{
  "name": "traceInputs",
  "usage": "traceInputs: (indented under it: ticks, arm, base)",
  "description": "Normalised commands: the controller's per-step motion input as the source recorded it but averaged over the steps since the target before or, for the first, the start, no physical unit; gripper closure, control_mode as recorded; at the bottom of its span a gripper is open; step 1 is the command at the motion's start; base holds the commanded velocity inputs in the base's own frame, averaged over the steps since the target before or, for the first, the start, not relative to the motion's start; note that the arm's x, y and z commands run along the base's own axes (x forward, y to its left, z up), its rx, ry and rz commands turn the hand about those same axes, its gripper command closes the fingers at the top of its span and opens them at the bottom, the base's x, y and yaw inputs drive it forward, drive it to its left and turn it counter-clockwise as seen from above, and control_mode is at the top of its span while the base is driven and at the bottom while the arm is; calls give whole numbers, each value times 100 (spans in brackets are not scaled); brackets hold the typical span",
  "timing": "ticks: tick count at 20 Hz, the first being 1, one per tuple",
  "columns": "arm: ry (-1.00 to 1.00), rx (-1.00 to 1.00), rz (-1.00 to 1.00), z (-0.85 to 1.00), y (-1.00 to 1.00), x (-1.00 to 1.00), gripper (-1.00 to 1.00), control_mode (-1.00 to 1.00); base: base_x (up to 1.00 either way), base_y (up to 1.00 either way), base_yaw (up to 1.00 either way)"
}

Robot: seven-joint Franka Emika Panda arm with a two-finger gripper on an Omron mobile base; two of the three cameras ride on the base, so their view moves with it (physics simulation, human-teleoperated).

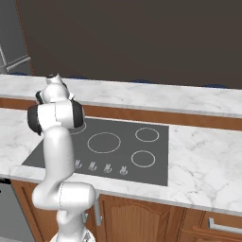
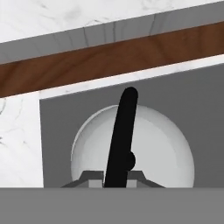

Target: The kettle is done boiling. Turn off the stove, then wait for 300 timesteps before moving the kettle to the dining table.

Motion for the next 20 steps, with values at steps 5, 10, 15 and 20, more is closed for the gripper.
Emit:
traceInputs:
  ticks: [5, 10, 15, 20]
  arm:
    - [0, -1, -10, 38, 0, -15, 100, -100]
    - [0, -1, -9, 32, 0, -25, 100, -100]
    - [-3, 0, -9, 28, 0, -39, 100, -100]
    - [-6, 0, -9, 24, -10, -49, 100, -100]
  base:
    - [0, 0, 0]
    - [0, 0, 0]
    - [0, 0, 0]
    - [0, 0, 0]
